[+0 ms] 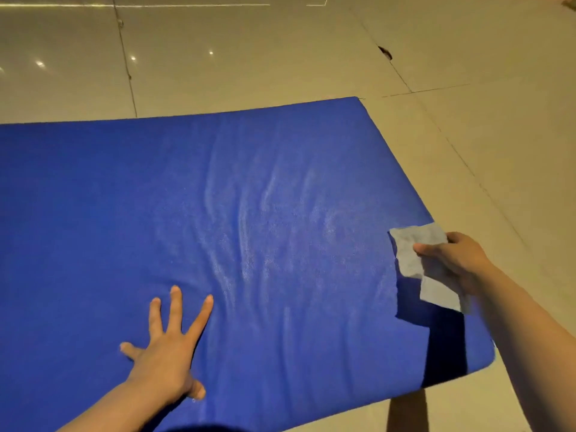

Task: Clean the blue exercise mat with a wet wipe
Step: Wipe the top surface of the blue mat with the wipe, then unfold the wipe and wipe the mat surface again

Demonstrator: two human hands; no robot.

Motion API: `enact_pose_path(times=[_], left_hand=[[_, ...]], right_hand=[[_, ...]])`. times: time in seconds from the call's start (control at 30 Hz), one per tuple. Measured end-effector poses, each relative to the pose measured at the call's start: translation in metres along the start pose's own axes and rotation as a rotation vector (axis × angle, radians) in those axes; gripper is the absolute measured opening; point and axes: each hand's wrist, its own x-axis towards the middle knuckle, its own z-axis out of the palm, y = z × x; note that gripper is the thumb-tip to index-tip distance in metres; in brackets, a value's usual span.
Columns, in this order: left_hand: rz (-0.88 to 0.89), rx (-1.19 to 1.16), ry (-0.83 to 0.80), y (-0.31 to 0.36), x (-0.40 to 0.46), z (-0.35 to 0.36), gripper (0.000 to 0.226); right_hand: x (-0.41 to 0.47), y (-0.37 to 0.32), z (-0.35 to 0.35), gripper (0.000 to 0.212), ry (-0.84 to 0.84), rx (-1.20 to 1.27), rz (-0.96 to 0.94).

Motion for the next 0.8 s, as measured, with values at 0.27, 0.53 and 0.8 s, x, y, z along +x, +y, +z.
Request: enact_pose_path(times=[0.27,0.53,0.8], left_hand=[[0.130,-0.082,0.100,-0.019,-0.053,-0.104,0.100],[0.458,0.051,0.982,0.079,-0.218,-0.244,0.092],[0.433,0.701,1.108,0.128,-0.343,-0.303,0.103]], right_hand=[[-0.139,-0.038,-0.010,0.031,0.304,-0.159,-0.394],[-0.285,-0.042,-0.036,0.018,0.279,0.074,-0.775],[-0.373,-0.073,-0.072,0.024,0.241,0.143,-1.195]])
